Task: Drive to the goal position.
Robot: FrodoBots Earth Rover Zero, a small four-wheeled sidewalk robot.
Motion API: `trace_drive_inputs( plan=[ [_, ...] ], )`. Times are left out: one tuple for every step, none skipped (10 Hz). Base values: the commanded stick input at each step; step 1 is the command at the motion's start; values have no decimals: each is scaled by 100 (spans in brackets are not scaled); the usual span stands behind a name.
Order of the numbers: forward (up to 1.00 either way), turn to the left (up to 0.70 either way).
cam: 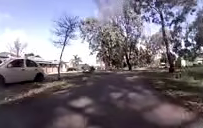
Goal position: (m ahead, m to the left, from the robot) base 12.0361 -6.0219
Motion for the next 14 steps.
trace_drive_inputs(
  plan=[
    [100, -19],
    [100, -6],
    [100, 0],
    [100, 0],
    [100, 0],
    [100, 0],
    [100, 0],
    [100, 0],
    [100, 0],
    [100, 0],
    [100, 0],
    [100, -38],
    [100, -39],
    [100, -39]
  ],
)
